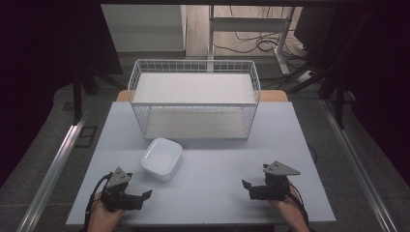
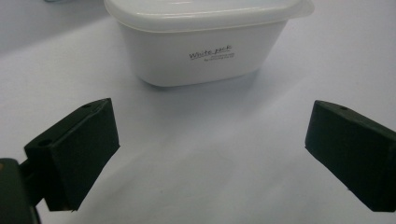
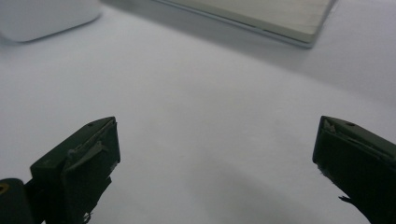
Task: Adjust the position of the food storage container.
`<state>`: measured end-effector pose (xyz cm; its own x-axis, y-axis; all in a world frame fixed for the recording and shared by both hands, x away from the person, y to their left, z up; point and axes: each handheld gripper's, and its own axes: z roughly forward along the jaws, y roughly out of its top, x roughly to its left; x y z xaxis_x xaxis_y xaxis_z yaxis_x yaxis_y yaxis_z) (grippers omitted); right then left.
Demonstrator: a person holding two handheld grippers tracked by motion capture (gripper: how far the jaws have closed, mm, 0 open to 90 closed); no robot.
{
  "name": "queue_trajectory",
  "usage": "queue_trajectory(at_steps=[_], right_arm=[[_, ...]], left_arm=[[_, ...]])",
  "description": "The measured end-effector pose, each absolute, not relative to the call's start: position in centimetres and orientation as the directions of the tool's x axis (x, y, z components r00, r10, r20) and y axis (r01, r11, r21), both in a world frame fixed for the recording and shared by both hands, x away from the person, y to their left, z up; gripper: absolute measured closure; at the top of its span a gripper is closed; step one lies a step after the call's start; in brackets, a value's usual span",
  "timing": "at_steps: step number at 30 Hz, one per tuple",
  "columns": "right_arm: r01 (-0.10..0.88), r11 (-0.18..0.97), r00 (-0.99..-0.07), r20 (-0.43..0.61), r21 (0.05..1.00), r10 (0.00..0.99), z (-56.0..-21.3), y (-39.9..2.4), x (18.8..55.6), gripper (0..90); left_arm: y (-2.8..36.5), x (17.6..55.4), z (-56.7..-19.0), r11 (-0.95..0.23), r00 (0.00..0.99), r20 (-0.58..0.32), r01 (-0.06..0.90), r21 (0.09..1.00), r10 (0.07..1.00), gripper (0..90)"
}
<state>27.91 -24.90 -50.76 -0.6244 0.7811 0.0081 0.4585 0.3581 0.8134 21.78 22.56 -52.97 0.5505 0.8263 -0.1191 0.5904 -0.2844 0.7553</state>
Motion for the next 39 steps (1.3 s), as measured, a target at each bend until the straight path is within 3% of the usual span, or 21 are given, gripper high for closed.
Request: queue_trajectory(at_steps=[3,7,11,16,29,39], right_arm=[[0.48,0.331,-0.619,0.047,0.813,0.784,-51.0,-24.8,28.3,0.0],[0.468,0.374,-0.612,-0.011,0.801,0.791,-51.0,-24.3,28.0,0.0],[0.474,0.357,-0.613,0.011,0.805,0.79,-50.7,-24.2,28.0,0.0],[0.488,0.354,-0.624,0.035,0.797,0.78,-50.7,-24.1,28.0,0.0],[0.51,0.376,-0.637,0.045,0.774,0.77,-50.5,-24.1,28.0,1.8],[0.514,0.368,-0.631,0.051,0.775,0.774,-50.2,-24.0,28.3,6.4]], left_arm=[[22.6,21.8,-52.9,-0.276,0.548,-0.128,0.592,0.757,0.827,2.7],[22.9,21.9,-53.0,-0.268,0.541,-0.14,0.604,0.751,0.829,2.6],[23.1,22.0,-52.9,-0.245,0.545,-0.172,0.608,0.755,0.82,2.7],[23.1,22.1,-52.7,-0.254,0.54,-0.16,0.611,0.75,0.826,7.4],[25.5,22.6,-51.2,-0.168,0.473,-0.191,0.615,0.77,0.86,55.3],[27.1,25.3,-50.6,-0.103,0.425,-0.203,0.595,0.797,0.882,89.7]])
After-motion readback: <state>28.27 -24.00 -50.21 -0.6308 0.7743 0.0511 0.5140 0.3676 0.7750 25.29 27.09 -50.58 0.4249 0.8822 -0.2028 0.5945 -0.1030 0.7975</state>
